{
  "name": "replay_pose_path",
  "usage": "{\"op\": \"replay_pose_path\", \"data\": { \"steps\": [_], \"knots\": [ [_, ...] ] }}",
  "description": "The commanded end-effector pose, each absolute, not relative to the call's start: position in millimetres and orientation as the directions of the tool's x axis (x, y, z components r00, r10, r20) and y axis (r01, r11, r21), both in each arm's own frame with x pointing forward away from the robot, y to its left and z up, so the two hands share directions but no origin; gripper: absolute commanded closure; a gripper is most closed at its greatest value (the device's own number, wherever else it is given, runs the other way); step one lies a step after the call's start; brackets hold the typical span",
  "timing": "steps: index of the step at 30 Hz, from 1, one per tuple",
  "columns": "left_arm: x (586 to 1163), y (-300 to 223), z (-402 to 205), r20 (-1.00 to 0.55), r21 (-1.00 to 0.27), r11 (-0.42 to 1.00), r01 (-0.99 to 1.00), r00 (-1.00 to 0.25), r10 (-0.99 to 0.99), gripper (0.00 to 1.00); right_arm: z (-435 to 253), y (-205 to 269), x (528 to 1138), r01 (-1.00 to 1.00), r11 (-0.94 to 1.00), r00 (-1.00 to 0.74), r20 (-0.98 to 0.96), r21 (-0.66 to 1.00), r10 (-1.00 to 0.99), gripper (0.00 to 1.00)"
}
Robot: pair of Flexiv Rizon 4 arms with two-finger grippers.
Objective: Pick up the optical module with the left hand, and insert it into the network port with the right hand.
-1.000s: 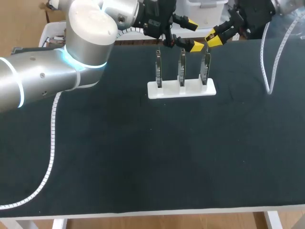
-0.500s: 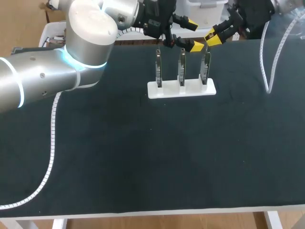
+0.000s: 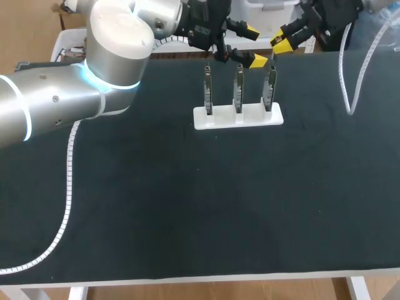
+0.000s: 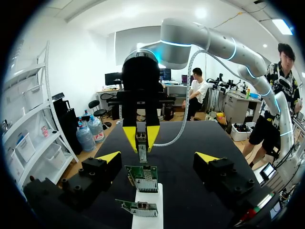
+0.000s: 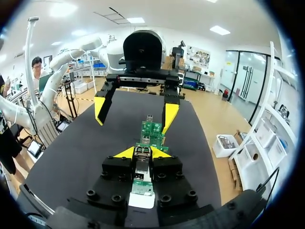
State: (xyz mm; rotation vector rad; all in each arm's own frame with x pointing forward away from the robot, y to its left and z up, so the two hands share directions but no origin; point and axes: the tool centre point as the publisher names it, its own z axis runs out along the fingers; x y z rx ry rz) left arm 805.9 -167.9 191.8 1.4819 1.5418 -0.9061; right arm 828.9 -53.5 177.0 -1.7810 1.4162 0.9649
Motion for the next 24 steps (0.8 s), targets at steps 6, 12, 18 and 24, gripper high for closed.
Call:
{"op": "replay_pose_path", "data": {
  "steps": [6,12,18,24],
  "knots": [
    [805.8,-167.8,191.6,-0.904,0.031,0.059,0.998,0.003,0.428,0.00,181.6,-54.4,833.1,-0.962,-0.275,0.144,-0.848,0.001,-0.509,1.00],
    [805.8,-167.8,191.6,-0.904,0.031,0.059,0.998,0.003,0.428,0.00,181.4,-54.2,832.8,-0.960,-0.278,0.141,-0.843,0.011,-0.519,1.00],
    [805.8,-167.8,191.6,-0.904,0.031,0.059,0.998,0.003,0.428,0.00,180.8,-53.3,830.4,-0.958,-0.286,0.140,-0.839,0.020,-0.527,1.00],
    [805.8,-167.8,191.6,-0.904,0.031,0.059,0.998,0.003,0.428,0.00,176.4,-53.1,831.1,-0.958,-0.284,0.130,-0.835,0.033,-0.534,1.00]
  ]
}}
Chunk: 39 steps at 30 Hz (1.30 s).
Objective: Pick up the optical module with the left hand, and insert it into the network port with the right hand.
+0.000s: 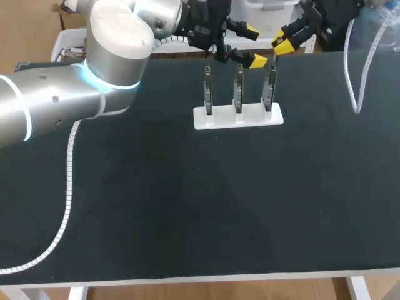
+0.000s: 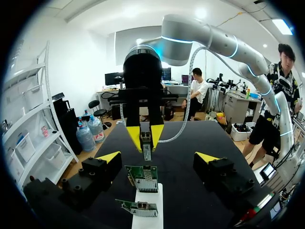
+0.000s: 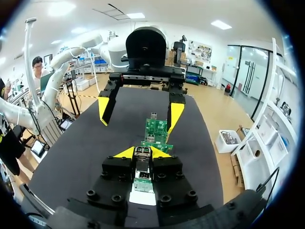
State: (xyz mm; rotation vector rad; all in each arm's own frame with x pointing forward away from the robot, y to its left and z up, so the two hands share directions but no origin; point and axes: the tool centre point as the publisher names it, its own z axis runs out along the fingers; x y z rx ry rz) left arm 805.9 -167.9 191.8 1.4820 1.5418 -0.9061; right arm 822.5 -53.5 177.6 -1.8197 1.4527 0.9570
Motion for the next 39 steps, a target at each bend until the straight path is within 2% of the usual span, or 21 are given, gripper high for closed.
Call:
{"op": "replay_pose_path", "data": {
  "steps": [1,39],
  "knots": [
    [806,-168,192,-0.904,0.031,0.059,0.998,0.003,0.428,0.00,176,-53,831,-0.958,-0.284,0.126,-0.838,0.035,-0.530,1.00],
    [806,-168,192,-0.904,0.031,0.059,0.998,0.003,0.428,0.00,153,-51,833,-0.954,-0.284,0.076,-0.843,0.093,-0.532,1.00]
  ]
}}
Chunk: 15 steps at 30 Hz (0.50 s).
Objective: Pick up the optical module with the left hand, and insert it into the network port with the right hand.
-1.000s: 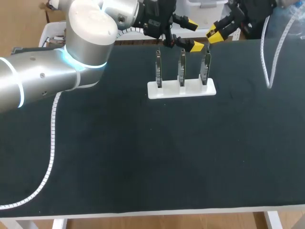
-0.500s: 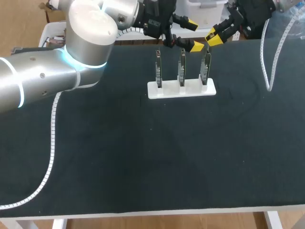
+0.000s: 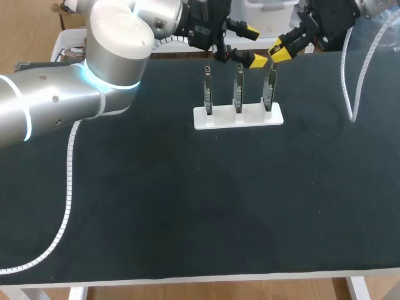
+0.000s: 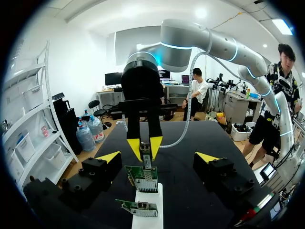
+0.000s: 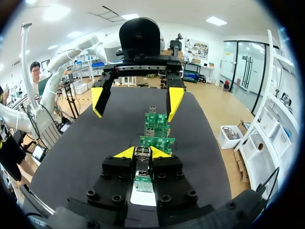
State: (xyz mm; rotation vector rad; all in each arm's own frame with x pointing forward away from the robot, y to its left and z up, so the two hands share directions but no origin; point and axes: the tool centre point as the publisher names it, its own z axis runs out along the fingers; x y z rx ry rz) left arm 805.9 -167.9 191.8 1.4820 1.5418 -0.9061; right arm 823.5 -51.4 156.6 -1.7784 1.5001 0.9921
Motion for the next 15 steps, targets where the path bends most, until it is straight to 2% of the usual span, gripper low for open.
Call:
{"op": "replay_pose_path", "data": {
  "steps": [1,15],
  "knots": [
    [805.8,-167.8,191.6,-0.904,0.031,0.059,0.998,0.003,0.428,0.00,153.4,-51.0,833.1,-0.954,-0.284,0.075,-0.843,0.094,-0.532,1.00],
    [805.8,-167.8,191.6,-0.904,0.031,0.059,0.998,0.003,0.428,0.00,156.3,-54.1,834.2,-0.955,-0.283,0.081,-0.844,0.086,-0.531,1.00]
  ]
}}
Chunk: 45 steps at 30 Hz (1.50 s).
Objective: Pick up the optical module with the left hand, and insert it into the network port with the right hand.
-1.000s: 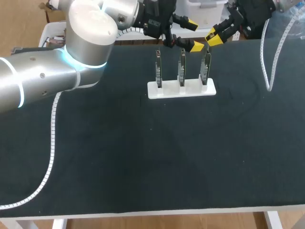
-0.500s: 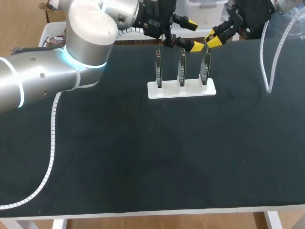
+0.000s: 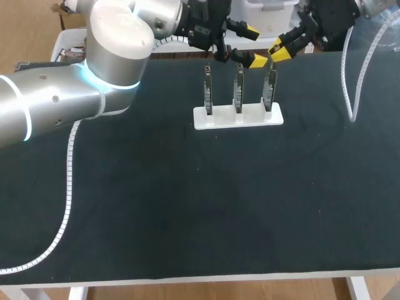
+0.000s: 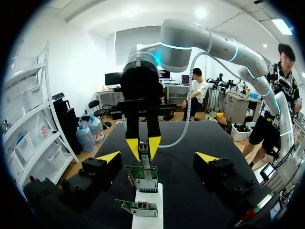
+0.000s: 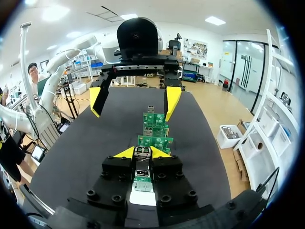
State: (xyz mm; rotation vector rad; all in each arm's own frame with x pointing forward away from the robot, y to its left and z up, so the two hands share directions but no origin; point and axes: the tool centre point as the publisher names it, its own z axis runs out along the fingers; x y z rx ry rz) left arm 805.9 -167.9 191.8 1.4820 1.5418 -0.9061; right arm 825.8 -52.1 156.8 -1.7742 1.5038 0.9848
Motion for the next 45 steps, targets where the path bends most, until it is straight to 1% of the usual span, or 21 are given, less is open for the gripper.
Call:
{"op": "replay_pose_path", "data": {
  "steps": [1,45],
  "knots": [
    [805.8,-167.8,191.6,-0.904,0.031,0.059,0.998,0.003,0.428,0.00,156.3,-54.1,834.3,-0.955,-0.284,0.082,-0.843,0.086,-0.531,1.00],
    [805.8,-167.8,191.6,-0.904,0.031,0.059,0.998,0.003,0.428,0.00,154.5,-50.8,835.0,-0.948,-0.305,0.091,-0.845,0.088,-0.527,1.00]
  ]
}}
